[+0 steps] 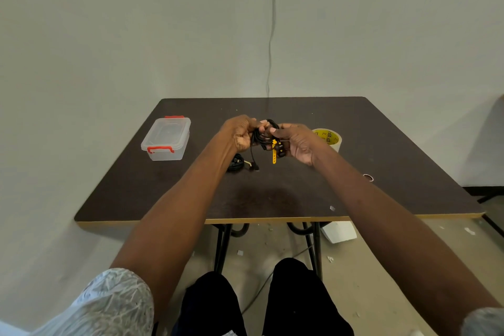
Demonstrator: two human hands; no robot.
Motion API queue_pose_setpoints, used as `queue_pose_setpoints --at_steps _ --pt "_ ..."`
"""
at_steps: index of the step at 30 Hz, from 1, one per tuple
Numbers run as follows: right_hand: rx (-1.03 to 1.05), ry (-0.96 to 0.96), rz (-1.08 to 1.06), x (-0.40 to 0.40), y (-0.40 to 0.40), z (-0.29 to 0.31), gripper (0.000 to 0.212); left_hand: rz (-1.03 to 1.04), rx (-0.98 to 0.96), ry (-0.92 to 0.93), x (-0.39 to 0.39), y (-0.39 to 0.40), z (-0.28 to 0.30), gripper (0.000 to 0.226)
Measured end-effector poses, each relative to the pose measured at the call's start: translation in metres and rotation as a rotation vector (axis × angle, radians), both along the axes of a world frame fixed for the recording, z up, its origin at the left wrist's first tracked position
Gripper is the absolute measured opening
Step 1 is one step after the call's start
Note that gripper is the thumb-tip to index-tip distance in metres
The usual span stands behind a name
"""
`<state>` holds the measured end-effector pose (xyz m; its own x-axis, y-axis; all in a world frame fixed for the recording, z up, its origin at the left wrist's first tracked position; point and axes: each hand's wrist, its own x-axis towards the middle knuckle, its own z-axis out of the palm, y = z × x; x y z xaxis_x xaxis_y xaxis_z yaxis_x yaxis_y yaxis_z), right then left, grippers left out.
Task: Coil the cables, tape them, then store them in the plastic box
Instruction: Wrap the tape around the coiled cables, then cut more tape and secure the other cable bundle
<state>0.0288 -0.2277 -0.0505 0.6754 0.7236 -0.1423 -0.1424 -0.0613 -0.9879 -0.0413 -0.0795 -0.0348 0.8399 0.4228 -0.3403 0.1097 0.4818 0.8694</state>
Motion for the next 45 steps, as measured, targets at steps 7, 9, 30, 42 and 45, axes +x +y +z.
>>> queue_pose_setpoints --at_steps 7,9,30,42,45 --pt "-0.067 0.026 -0.163 -0.002 0.009 0.0 0.008 0.074 0.01 0.039 0.016 -0.016 -0.017 0.016" --pt "-0.115 0.014 -0.189 0.001 0.008 0.001 0.012 0.012 0.011 0.091 0.022 -0.017 -0.021 0.013" --pt "-0.868 -0.899 -0.268 0.025 0.01 -0.043 0.028 0.237 0.472 0.088 0.036 -0.009 -0.064 0.013" --pt "-0.456 -0.77 -0.684 0.045 -0.032 -0.024 0.021 0.274 0.706 0.034 0.037 -0.014 -0.073 0.024" --pt "-0.463 -0.682 -0.789 0.067 -0.062 -0.021 0.021 0.26 0.757 -0.003 0.042 -0.031 -0.069 0.025"
